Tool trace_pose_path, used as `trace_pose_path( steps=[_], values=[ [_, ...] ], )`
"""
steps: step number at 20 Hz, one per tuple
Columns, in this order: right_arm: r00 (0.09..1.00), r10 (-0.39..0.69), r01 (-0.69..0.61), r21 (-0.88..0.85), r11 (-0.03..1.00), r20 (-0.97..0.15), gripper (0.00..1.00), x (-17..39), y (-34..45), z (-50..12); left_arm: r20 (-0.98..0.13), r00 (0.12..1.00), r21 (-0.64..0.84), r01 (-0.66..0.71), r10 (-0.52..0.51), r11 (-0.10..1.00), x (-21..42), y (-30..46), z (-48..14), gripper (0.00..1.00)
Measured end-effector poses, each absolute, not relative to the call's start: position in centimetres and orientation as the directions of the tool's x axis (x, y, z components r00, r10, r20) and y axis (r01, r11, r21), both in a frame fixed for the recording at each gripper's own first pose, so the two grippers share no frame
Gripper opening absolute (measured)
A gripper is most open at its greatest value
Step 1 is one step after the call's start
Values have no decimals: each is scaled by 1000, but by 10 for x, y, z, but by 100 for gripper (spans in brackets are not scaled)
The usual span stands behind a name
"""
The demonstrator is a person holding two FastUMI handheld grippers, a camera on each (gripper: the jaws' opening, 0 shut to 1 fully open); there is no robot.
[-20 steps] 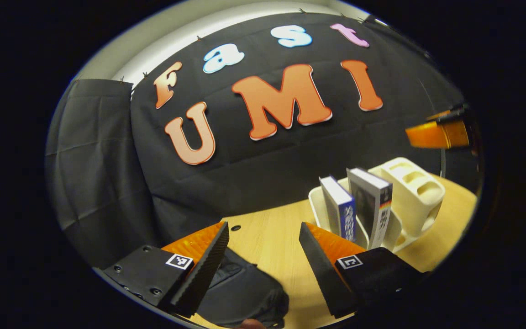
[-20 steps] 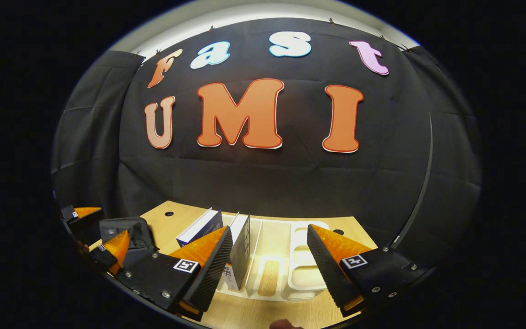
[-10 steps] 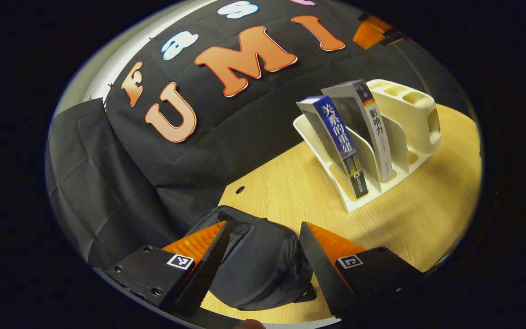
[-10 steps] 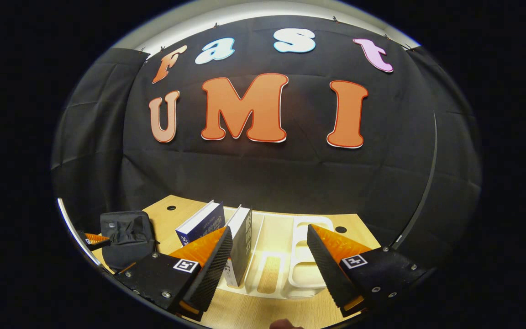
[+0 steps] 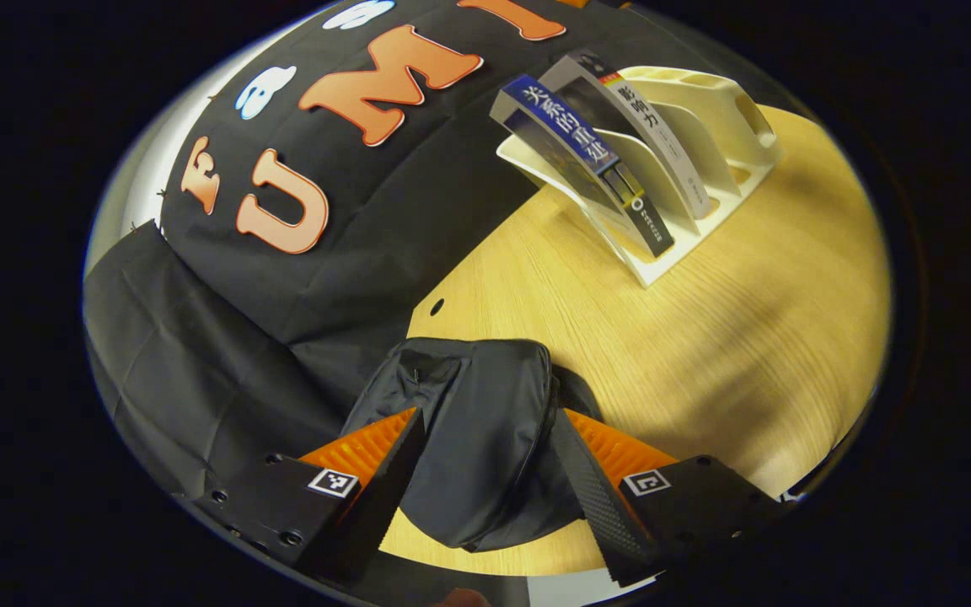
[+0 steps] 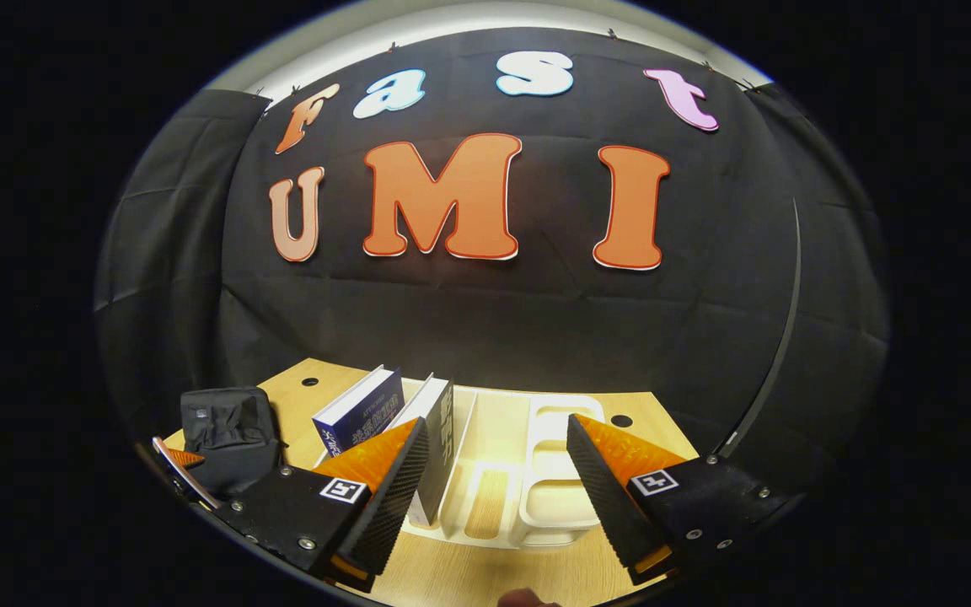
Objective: Open the schoolbag, grab two books from the bookshelf and put them into the schoolbag.
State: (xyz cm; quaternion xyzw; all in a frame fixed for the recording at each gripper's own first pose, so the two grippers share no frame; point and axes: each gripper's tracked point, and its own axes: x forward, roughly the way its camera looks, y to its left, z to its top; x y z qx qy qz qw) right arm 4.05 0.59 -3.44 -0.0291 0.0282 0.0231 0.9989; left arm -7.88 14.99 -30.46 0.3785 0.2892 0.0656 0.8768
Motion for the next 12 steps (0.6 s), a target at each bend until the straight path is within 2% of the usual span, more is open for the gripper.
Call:
trace_pose_path(
  steps=[5,12],
  values=[
    [997,41,-45,-53,998,-63,98,40,0,-36,-476,799,743,141,367,655,-81,168,-329,98],
    [996,56,-61,-70,996,-66,98,39,-3,-37,-419,792,794,83,444,603,-75,188,-325,98]
  ],
)
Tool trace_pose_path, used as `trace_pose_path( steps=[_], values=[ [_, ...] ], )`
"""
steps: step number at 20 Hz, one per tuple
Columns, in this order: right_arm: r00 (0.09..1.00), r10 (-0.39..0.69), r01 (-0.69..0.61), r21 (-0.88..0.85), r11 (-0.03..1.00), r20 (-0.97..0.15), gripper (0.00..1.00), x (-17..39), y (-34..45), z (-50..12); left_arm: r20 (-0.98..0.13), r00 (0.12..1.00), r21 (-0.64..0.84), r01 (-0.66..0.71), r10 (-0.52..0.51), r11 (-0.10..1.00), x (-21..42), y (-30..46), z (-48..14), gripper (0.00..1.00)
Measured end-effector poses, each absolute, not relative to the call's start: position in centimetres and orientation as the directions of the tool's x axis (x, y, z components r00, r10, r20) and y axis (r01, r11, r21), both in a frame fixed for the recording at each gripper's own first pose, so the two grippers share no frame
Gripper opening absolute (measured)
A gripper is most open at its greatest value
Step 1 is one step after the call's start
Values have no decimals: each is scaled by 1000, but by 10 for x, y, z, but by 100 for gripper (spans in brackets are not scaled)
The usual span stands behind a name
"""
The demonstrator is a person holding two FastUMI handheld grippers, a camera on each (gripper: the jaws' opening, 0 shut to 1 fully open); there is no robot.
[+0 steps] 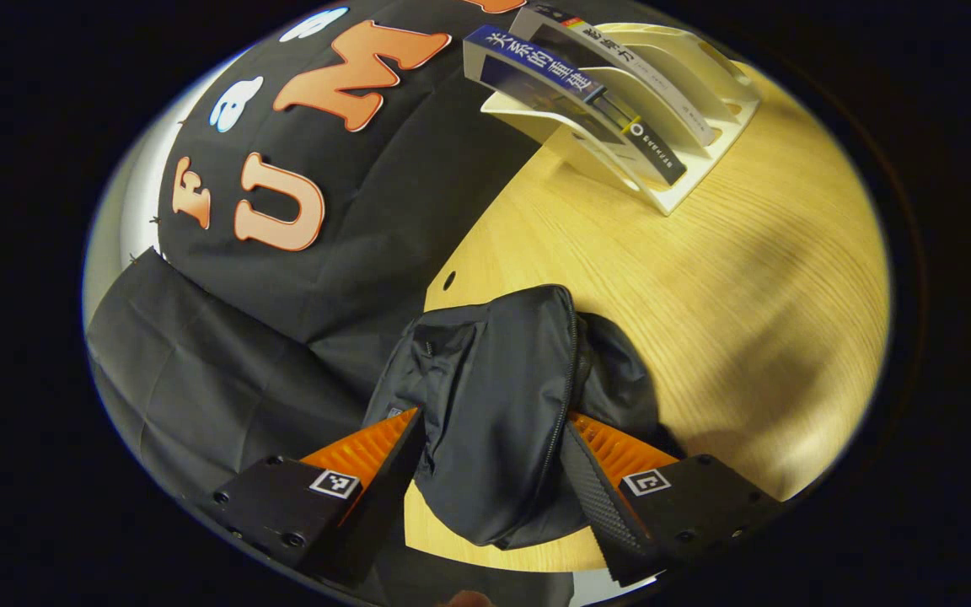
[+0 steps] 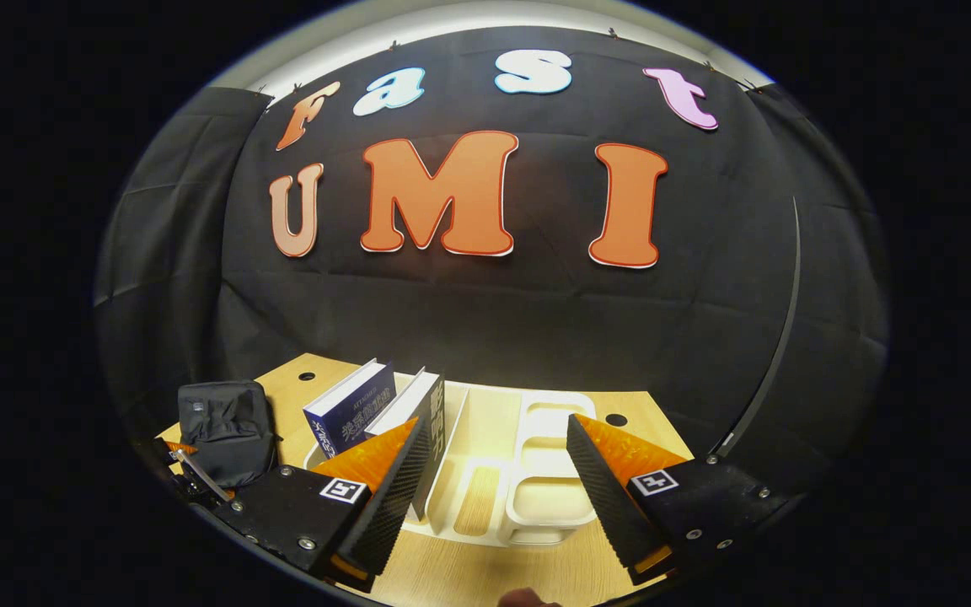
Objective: Open the schoolbag, grab two books from the bookshelf and put them into the schoolbag.
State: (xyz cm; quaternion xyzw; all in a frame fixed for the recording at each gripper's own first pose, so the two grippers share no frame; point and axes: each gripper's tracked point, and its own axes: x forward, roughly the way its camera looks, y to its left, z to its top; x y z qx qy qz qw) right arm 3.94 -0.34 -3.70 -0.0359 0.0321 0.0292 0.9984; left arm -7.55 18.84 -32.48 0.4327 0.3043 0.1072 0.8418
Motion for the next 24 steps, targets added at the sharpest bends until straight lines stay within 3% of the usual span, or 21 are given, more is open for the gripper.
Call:
trace_pose_path(
  steps=[5,7,12,14,15,16,24],
  values=[
    [993,89,-96,-80,992,-78,98,41,2,-38,-410,775,798,50,481,601,-59,203,-323,96],
    [990,112,-119,-88,989,-80,98,39,8,-38,-430,768,790,67,474,609,-47,207,-325,90],
    [992,88,-100,-137,985,-88,98,39,19,-38,-533,760,730,191,371,656,-34,204,-331,53],
    [993,55,-68,-129,989,-102,98,42,24,-38,-589,746,678,246,311,693,-33,205,-332,24],
    [993,38,-52,-118,992,-113,98,45,28,-37,-622,733,642,277,274,715,-33,203,-333,21],
    [992,23,-36,-107,994,-123,98,47,33,-36,-649,721,610,304,242,732,-32,204,-333,12],
    [982,-37,11,-138,990,-185,98,71,90,-23,-797,604,351,495,-24,795,-18,214,-297,8]
  ],
)
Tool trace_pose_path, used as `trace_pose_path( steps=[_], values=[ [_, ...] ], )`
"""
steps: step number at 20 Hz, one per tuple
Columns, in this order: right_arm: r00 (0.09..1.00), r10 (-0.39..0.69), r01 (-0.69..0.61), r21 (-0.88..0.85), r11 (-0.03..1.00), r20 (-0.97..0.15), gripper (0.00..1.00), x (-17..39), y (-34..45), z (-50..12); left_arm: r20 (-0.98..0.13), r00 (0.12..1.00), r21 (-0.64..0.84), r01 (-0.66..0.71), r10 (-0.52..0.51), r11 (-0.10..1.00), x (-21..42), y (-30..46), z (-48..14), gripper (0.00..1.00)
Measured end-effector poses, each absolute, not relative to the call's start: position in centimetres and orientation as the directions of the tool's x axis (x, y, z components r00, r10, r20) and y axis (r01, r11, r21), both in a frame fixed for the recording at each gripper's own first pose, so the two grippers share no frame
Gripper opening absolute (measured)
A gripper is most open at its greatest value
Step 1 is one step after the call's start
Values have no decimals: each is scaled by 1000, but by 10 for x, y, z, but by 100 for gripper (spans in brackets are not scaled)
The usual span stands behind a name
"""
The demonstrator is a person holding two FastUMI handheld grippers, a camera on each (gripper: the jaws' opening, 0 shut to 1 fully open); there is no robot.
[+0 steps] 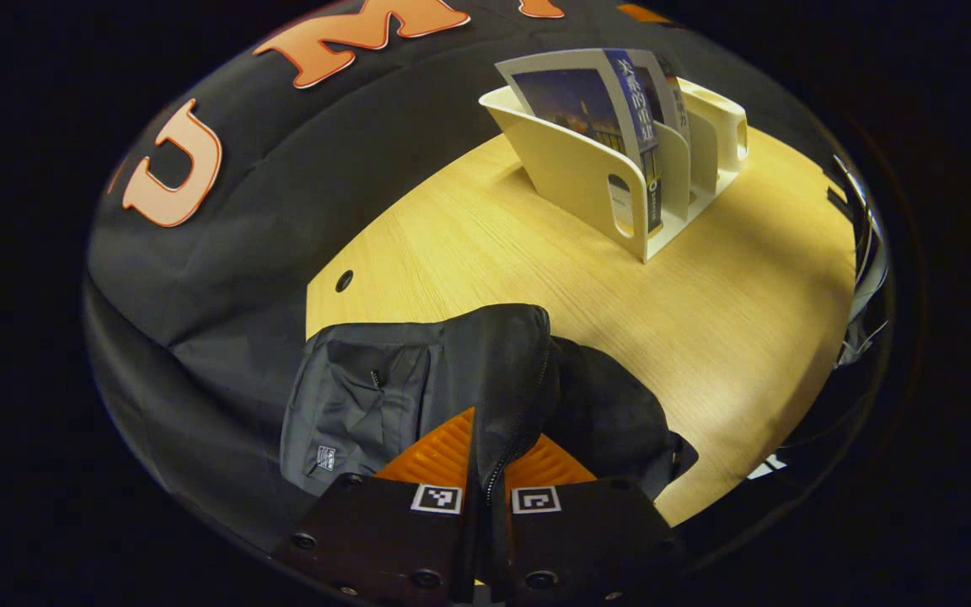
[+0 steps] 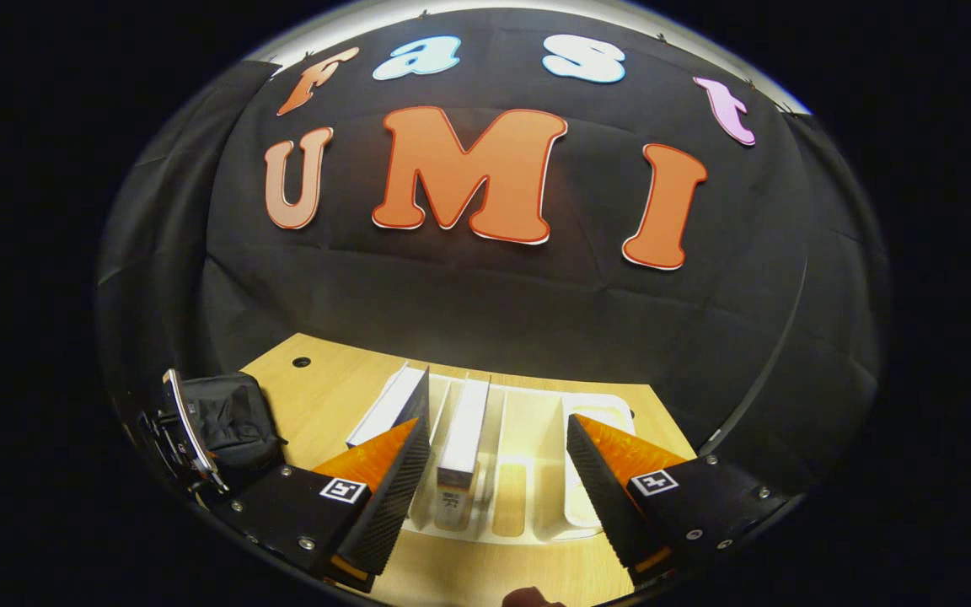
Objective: Open the schoolbag, grab two books from the bookshelf and put them into the schoolbag.
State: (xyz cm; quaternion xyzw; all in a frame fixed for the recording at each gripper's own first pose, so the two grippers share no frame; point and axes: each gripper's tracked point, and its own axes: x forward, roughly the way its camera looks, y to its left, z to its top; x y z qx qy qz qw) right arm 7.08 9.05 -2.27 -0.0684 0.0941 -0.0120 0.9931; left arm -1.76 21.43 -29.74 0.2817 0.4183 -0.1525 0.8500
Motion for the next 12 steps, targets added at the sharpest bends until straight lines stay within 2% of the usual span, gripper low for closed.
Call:
trace_pose_path(
  steps=[7,12],
  values=[
    [962,-38,-13,-186,982,-269,98,91,130,-15,-824,546,225,563,-153,795,0,237,-244,8],
    [933,-41,-28,-185,982,-357,98,102,147,-18,-842,498,170,610,-208,774,10,248,-215,7]
  ],
)
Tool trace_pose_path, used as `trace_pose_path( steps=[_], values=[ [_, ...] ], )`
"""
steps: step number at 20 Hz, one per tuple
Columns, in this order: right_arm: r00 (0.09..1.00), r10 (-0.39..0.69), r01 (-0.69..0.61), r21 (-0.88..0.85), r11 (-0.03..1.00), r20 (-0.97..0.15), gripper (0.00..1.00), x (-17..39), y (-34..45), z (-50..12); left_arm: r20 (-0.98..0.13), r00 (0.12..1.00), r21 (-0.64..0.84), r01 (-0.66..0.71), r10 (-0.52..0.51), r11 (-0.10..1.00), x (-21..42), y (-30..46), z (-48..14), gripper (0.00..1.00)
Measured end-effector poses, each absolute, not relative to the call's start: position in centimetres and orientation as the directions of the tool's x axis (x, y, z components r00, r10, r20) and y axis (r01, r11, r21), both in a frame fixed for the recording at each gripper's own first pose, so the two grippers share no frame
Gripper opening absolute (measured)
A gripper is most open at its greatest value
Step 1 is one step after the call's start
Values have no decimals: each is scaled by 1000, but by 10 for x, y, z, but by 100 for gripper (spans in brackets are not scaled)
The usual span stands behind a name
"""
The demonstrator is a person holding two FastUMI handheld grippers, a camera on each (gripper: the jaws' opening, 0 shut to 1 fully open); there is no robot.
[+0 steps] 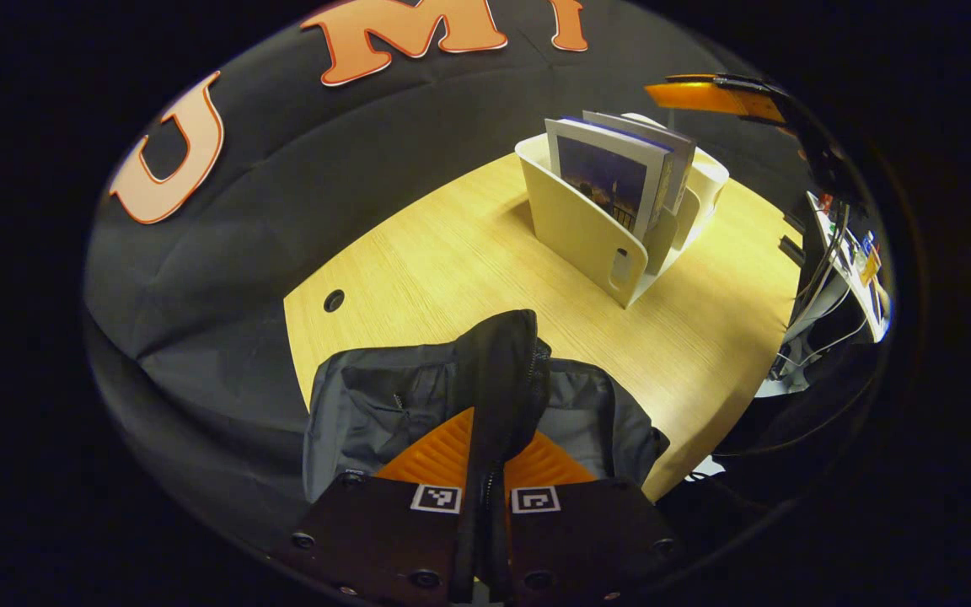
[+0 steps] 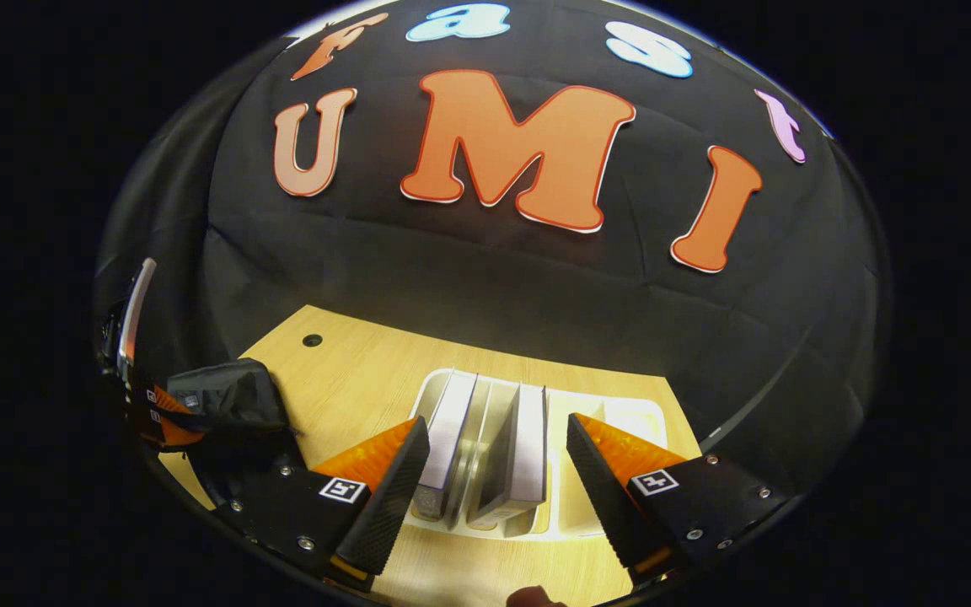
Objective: Open the schoolbag, grab two books from the bookshelf and put them into the schoolbag.
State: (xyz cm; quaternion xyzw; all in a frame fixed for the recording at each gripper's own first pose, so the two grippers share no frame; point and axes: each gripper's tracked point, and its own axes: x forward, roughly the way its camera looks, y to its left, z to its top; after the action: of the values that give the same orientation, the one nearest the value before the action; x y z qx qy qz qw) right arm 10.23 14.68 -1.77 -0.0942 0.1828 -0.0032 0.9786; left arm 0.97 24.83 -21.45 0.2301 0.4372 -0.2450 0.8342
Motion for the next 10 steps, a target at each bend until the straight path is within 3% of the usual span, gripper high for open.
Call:
trace_pose_path(
  steps=[10],
  values=[
    [799,-61,-65,-187,980,-599,99,125,163,-43,-877,402,120,715,-264,689,25,266,-178,7]
  ],
)
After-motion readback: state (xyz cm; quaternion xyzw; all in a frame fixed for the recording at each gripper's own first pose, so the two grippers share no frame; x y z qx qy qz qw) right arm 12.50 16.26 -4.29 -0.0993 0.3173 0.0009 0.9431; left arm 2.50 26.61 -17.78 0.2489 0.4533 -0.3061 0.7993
